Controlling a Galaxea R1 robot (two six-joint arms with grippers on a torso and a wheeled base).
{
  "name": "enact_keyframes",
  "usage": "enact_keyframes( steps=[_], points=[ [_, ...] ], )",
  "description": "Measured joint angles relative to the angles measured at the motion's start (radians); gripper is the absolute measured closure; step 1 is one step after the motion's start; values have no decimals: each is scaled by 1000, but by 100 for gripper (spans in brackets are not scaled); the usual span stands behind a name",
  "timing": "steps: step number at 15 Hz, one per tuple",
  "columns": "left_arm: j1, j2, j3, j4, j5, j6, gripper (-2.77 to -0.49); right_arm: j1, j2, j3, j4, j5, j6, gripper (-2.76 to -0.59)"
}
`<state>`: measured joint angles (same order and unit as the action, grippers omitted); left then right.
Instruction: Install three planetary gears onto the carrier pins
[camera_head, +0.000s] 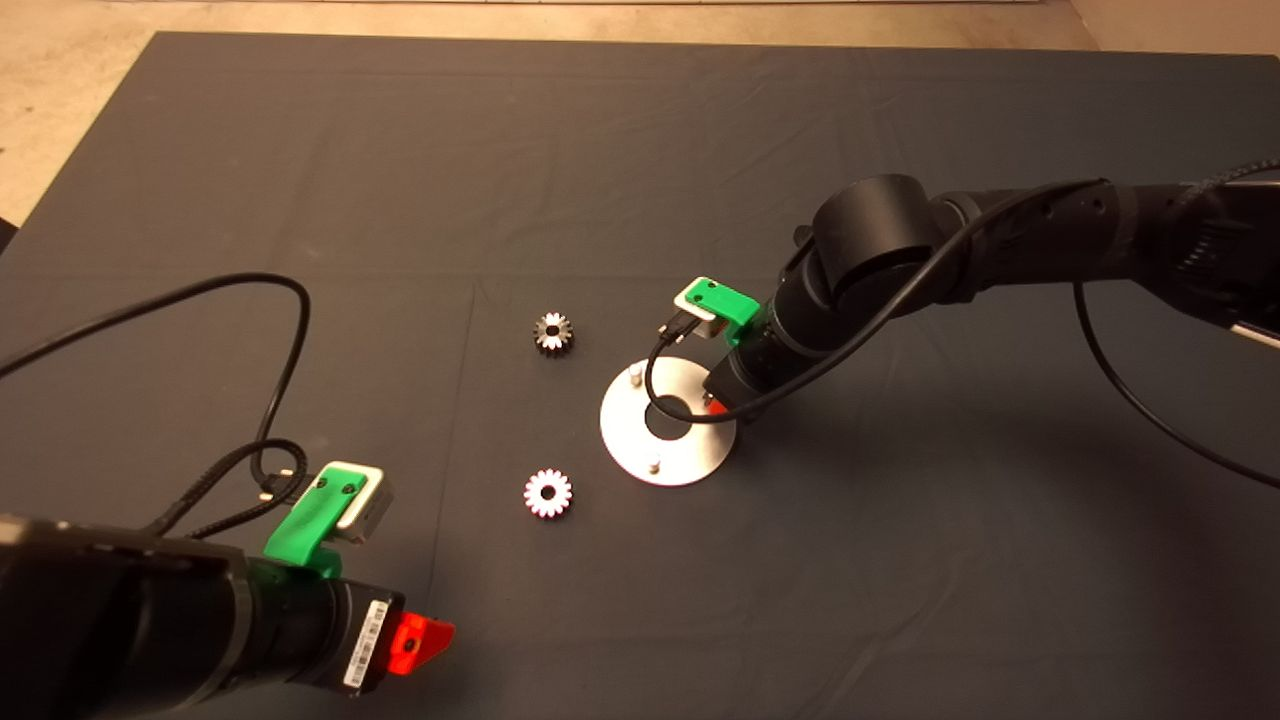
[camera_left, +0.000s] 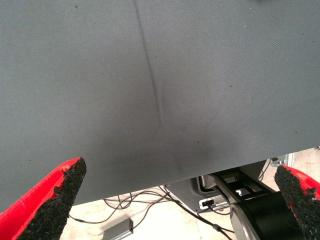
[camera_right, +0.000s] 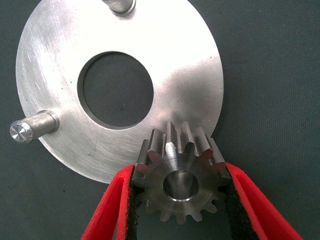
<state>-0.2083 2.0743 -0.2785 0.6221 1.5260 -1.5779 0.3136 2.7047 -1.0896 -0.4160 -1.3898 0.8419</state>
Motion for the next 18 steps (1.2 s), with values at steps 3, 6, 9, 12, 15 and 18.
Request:
enact_keyframes(
  steps=[3,6,9,12,15,18],
  points=[
    [0,-6,0,0,1,0,-275,0,0,-1,-1,1,-1,-99],
    [0,-6,0,0,0,0,-275,0,0,-2,-2,2,-4,-99],
    [0,-7,0,0,0,0,-275,0,3,-2,-3,-1,-4,-99],
    [0,-8,0,0,0,0,-275,0,5,-2,-5,-7,-9,-99],
    [0,-8,0,0,0,0,-275,0,7,-2,-7,-14,-12,-99],
    [0,-8,0,0,0,0,-275,0,13,-1,-22,-39,-27,-99]
  ],
)
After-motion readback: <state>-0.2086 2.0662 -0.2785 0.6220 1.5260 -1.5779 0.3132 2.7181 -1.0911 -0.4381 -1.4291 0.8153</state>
